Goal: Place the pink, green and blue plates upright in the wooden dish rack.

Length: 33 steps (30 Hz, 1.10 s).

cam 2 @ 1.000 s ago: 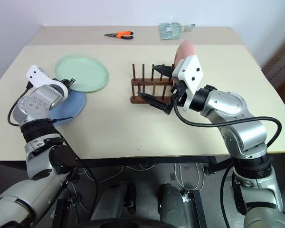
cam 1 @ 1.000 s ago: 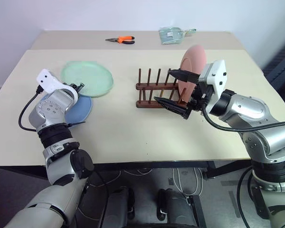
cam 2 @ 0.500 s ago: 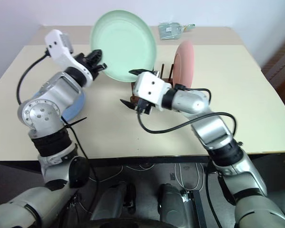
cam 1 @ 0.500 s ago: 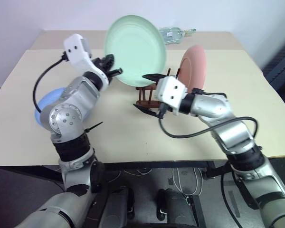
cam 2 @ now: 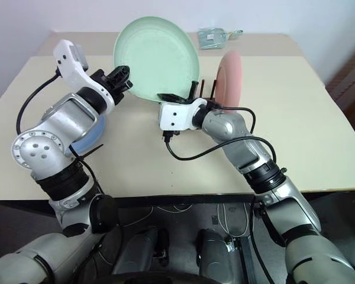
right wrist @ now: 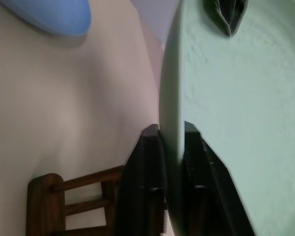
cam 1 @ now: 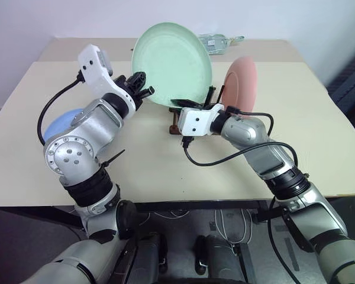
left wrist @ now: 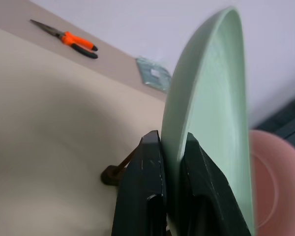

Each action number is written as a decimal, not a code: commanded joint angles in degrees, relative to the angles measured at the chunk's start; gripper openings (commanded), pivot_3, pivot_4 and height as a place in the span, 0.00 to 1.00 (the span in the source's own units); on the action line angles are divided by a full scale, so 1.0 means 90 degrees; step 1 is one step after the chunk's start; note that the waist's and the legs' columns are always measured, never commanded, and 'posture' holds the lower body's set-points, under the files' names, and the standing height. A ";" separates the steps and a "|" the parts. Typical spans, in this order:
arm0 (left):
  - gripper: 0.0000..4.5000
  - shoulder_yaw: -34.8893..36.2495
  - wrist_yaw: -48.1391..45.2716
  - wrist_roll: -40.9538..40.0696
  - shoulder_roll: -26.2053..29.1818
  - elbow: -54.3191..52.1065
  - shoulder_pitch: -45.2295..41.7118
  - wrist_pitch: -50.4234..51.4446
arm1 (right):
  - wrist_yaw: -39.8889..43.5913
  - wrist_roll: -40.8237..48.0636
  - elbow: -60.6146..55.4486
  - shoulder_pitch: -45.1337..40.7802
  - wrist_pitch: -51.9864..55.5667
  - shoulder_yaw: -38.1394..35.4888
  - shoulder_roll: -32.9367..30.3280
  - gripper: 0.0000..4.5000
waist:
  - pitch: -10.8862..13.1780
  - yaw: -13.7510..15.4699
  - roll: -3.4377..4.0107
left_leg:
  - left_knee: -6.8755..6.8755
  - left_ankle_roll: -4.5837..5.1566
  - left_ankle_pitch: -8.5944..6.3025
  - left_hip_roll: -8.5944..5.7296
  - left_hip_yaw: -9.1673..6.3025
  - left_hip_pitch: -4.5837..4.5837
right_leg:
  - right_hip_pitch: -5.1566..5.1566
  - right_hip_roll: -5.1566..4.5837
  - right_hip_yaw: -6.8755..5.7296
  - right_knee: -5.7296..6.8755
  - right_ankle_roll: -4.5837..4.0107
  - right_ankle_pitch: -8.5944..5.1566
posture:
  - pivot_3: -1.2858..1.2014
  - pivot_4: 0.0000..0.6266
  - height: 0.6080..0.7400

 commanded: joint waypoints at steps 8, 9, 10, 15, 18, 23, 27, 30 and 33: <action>0.82 -0.0572 -0.1195 0.1951 0.2627 0.1091 0.0126 -0.2682 | 0.0720 0.2116 -0.1225 0.0035 0.0935 -0.1660 0.0269 0.00 | 0.0003 -0.0138 0.0001 | -0.0033 -0.0017 0.0009 0.0001 0.0010 0.0016 | -0.0003 0.0021 0.0005 0.0001 -0.0003 0.0000 | 0.52 0.24 1.00; 0.82 -0.0859 -0.1554 0.2237 0.2879 0.1203 0.0413 -0.2941 | 0.0833 0.2900 -0.1513 0.0046 0.1548 -0.1987 0.0448 0.00 | 0.0003 -0.0136 0.0002 | -0.0042 -0.0020 0.0012 0.0002 0.0011 0.0020 | -0.0002 0.0022 0.0005 0.0001 -0.0003 -0.0001 | 0.52 0.24 1.00; 0.82 -0.1132 -0.1861 0.2494 0.3062 0.1293 0.0694 -0.3190 | 0.0841 0.3618 -0.1784 0.0035 0.2219 -0.2305 0.0612 0.00 | 0.0001 -0.0123 0.0004 | -0.0052 -0.0025 0.0015 0.0001 0.0011 0.0023 | -0.0002 0.0022 0.0005 0.0001 -0.0004 -0.0001 | 0.52 0.24 1.00; 0.82 -0.2522 -0.3418 0.3331 0.3367 0.1144 0.2246 -0.4242 | -0.0986 0.7138 -0.2355 -0.0320 0.5285 -0.4132 0.1658 0.00 | -0.0001 -0.0086 0.0003 | -0.0068 -0.0030 0.0015 -0.0002 0.0005 0.0023 | -0.0002 0.0008 0.0005 0.0000 -0.0011 0.0003 | 0.52 0.24 1.00; 0.82 -0.2889 -0.3929 0.3409 0.3319 0.0917 0.2819 -0.4409 | -0.1832 0.7963 -0.2467 -0.0253 0.6047 -0.4505 0.1816 0.00 | -0.0001 -0.0100 0.0002 | -0.0082 -0.0049 0.0004 -0.0005 0.0005 0.0017 | -0.0020 -0.0015 0.0010 -0.0005 -0.0014 0.0004 | 0.52 0.24 1.00; 0.82 -0.2937 -0.4296 0.3337 0.3040 0.0850 0.3232 -0.4461 | -0.2728 0.8452 -0.2427 -0.0272 0.6502 -0.4630 0.1908 0.00 | -0.0002 -0.0137 0.0007 | -0.0101 -0.0050 0.0026 0.0000 0.0021 0.0010 | -0.0059 -0.0014 0.0023 0.0011 -0.0037 -0.0006 | 0.52 0.24 1.00; 0.82 -0.2945 -0.4581 0.3320 0.2996 0.0726 0.3386 -0.4426 | -0.3069 0.8380 -0.2171 -0.0288 0.6593 -0.4600 0.1836 0.00 | -0.0003 -0.0138 0.0009 | -0.0103 -0.0049 0.0031 0.0006 0.0034 0.0011 | -0.0067 -0.0007 0.0029 0.0020 -0.0042 -0.0006 | 0.52 0.24 1.00; 0.82 -0.2901 -0.4685 0.3282 0.2965 0.0630 0.3485 -0.4372 | -0.3170 0.8382 -0.1959 -0.0263 0.6716 -0.4579 0.1786 0.00 | -0.0003 -0.0117 0.0009 | -0.0103 -0.0046 0.0031 0.0006 0.0038 0.0010 | -0.0068 -0.0008 0.0028 0.0019 -0.0042 -0.0005 | 0.52 0.24 1.00; 0.82 -0.2890 -0.4715 0.3324 0.2939 0.0573 0.3561 -0.4343 | -0.3190 0.8452 -0.1685 -0.0292 0.6791 -0.4629 0.1784 0.00 | -0.0003 -0.0116 0.0009 | -0.0103 -0.0043 0.0030 0.0006 0.0039 0.0009 | -0.0068 -0.0008 0.0029 0.0019 -0.0042 -0.0005 | 0.52 0.24 1.00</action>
